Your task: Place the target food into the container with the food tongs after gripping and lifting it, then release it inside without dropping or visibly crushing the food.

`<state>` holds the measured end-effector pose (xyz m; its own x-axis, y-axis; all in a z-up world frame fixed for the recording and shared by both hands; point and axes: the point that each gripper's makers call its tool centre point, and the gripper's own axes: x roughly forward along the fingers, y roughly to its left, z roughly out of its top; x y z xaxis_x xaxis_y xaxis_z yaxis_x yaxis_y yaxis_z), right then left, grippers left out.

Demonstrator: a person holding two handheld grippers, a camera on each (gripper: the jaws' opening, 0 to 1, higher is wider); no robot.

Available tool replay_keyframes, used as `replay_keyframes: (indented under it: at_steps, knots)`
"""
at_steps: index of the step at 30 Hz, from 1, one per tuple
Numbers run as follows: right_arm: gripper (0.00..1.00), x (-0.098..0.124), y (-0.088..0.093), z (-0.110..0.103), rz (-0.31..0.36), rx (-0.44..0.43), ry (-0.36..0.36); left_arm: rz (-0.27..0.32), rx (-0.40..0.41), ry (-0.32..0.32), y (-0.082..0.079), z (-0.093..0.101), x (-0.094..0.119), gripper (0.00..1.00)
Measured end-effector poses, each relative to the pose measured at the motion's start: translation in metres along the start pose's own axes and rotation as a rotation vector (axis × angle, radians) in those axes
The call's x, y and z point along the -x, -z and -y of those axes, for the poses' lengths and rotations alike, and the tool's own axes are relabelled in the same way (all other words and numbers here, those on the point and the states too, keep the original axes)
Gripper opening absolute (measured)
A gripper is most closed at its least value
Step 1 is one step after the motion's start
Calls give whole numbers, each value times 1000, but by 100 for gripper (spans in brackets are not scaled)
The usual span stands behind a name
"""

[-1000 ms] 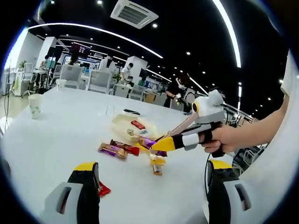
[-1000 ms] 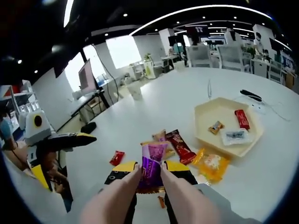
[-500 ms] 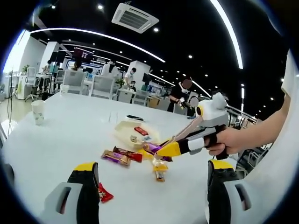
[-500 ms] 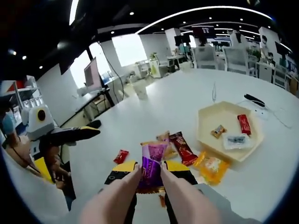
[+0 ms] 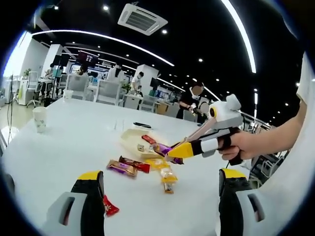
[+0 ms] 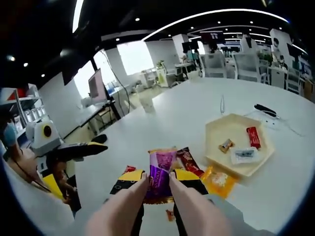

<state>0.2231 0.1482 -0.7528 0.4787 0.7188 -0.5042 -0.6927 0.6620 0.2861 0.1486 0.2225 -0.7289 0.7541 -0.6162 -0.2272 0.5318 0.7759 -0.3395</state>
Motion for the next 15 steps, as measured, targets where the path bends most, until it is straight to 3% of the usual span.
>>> replay_keyframes:
  at_steps: [15]
  knots:
    - [21,2,-1,0,5,-16,6,-18,10,0,7,-3,1,98]
